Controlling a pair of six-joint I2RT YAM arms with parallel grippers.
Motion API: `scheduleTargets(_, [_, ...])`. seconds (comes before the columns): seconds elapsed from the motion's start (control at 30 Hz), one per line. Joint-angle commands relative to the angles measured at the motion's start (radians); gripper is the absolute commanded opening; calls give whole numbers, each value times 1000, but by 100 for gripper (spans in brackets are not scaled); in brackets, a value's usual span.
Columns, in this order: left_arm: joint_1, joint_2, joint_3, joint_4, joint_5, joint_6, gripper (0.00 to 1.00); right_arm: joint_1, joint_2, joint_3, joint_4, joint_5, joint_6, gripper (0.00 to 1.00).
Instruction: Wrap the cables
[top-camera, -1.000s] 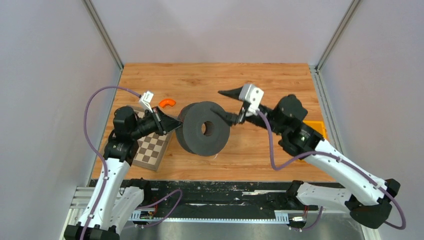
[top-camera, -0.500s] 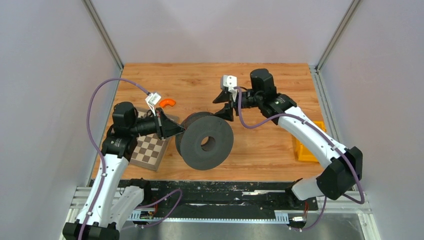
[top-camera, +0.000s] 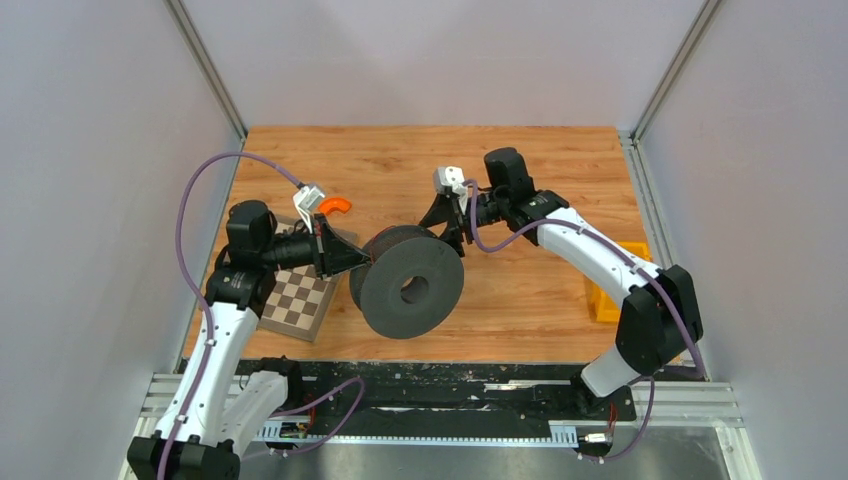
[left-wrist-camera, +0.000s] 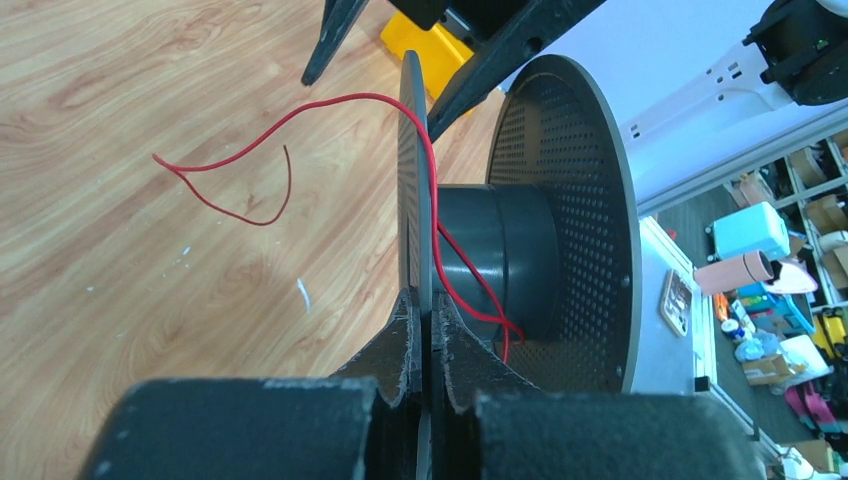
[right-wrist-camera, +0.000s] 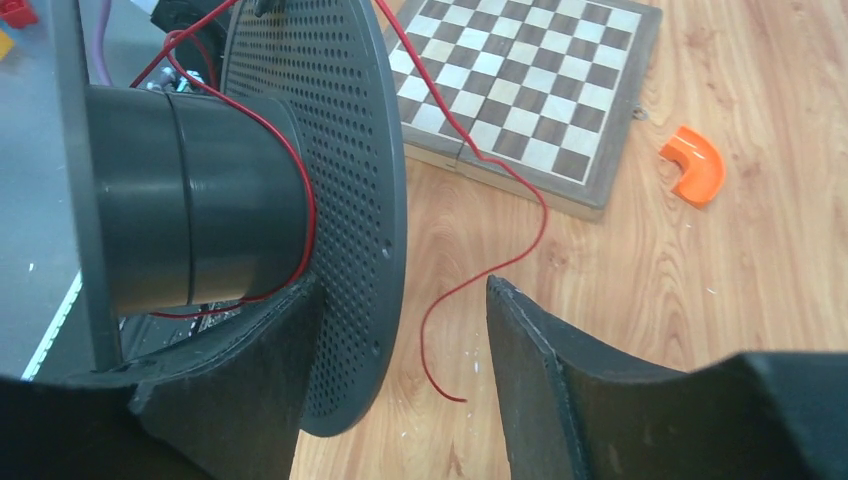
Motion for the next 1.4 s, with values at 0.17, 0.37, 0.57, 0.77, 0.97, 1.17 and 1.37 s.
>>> scheduleTargets(0.17, [2, 24, 39, 2, 126, 170, 0, 15, 36, 18, 79, 37, -51, 60])
scheduleTargets(0.37, [2, 117, 93, -129, 93, 411, 0, -44, -60, -79, 105, 132, -208, 62])
scheduleTargets(0.57, [0, 167, 103, -151, 154, 510, 0, -49, -15, -47, 97, 76, -318, 64])
scheduleTargets(0.77, [-5, 165, 121, -215, 168, 635, 0, -47, 24, 12, 69, 17, -334, 65])
scheduleTargets(0.97, [-33, 214, 188, -375, 132, 787, 0, -25, 53, 57, 61, 17, -337, 66])
scheduleTargets(1.17, [-51, 278, 253, -473, 82, 859, 0, -26, 39, 97, -67, 117, -421, 65])
scheduleTargets(1.37, [-53, 297, 266, -502, 73, 887, 0, -87, -34, 71, -83, 118, -440, 63])
